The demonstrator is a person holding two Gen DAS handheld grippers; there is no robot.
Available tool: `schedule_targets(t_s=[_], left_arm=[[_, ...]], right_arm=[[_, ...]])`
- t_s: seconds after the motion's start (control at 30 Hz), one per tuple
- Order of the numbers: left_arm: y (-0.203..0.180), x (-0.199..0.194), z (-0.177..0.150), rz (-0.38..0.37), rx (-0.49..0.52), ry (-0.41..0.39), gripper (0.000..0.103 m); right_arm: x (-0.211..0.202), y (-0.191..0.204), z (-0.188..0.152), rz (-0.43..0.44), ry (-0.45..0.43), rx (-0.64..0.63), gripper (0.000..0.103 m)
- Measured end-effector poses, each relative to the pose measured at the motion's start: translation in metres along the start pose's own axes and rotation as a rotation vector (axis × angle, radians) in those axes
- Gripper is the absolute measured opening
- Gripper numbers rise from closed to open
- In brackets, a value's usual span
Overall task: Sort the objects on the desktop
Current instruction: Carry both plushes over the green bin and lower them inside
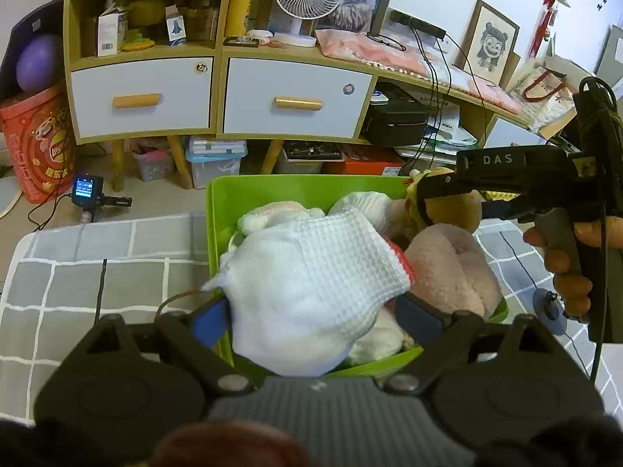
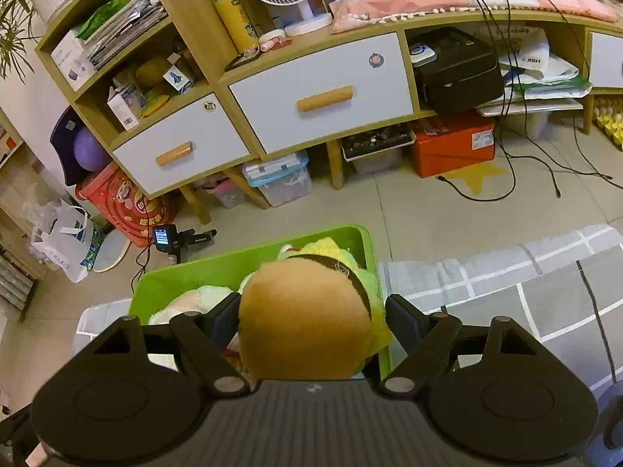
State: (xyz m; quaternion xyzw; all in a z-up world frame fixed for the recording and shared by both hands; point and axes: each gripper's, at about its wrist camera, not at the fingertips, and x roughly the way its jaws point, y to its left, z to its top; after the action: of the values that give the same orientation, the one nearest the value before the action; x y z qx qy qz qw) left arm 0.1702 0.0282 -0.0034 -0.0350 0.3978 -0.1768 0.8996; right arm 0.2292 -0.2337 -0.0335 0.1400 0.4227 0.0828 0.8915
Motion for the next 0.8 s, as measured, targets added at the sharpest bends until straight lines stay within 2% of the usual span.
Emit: schedule_targets(t_s=[0.3, 0.5, 0.8], left_arm=[[-0.003, -0.014, 0.006, 0.008, 0.009, -0.013, 0.102], [-0.008, -0.021, 0.009, -0.001, 0.005, -0.030, 0.102], [-0.022, -0.033, 0.004, 0.007, -0.018, -0.009, 0.102]], right_arm=[[-0.011, 0.001, 0.004, -0.004, -0.014, 0.006, 0.080], [-0.028, -0.004, 0.006, -0.011, -0.033, 0.009, 0.080], [-0.057, -0.002, 0.002, -0.003, -0.031, 0.015, 0.080]])
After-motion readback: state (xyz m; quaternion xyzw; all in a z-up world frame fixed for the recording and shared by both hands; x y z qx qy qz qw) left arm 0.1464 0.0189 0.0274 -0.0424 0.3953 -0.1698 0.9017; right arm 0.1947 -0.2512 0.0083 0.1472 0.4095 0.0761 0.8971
